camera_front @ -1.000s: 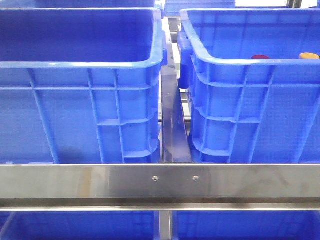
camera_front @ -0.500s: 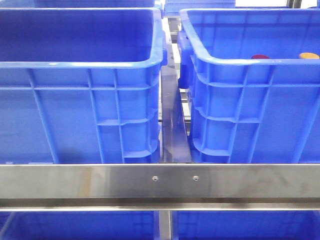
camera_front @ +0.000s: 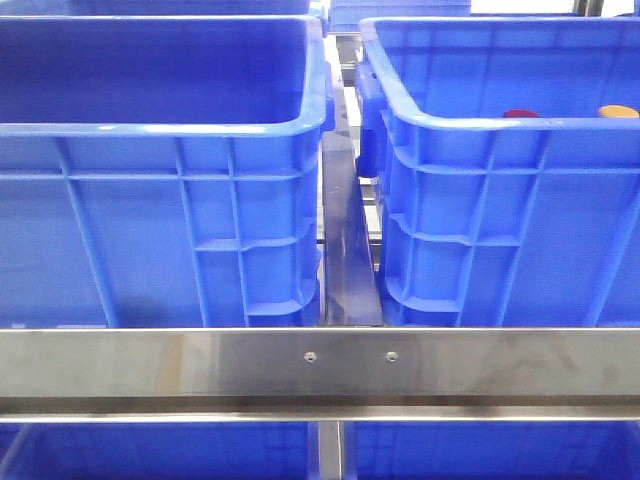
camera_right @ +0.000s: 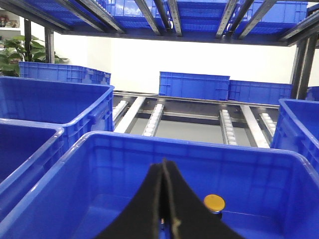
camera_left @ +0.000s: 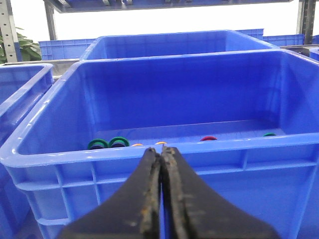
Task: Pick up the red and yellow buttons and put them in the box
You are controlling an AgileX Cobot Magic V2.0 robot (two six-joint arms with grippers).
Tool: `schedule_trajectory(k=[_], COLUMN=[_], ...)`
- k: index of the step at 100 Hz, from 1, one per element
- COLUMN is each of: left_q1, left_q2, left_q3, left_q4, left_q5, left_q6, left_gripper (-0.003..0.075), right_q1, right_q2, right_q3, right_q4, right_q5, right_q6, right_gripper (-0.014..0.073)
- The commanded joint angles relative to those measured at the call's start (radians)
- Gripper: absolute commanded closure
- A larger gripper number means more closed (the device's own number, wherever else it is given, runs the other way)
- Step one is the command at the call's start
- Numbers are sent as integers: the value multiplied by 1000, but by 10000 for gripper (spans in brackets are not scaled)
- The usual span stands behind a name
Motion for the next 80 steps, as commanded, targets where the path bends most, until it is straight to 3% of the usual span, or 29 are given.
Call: schedule_trajectory(k=[1, 60, 72, 80], left_q1=[1, 1, 1, 1], left_q2=[-33, -33, -33, -33], left_q3=[47, 47, 47, 47], left_q4=[-7, -7, -7, -7], left_q5=[-83, -83, -83, -83], left_q6=[-1, -1, -1, -1], left_gripper=[739, 739, 739, 739], right_q1=[1, 1, 1, 1], right_q2=[6, 6, 6, 6], right_q3=[-25, -25, -26, -26], right_q4=[96, 73, -86, -286], right_q5=[29, 30, 51, 53], right_q6=[-2, 8, 175, 403], right_gripper=[662, 662, 662, 662])
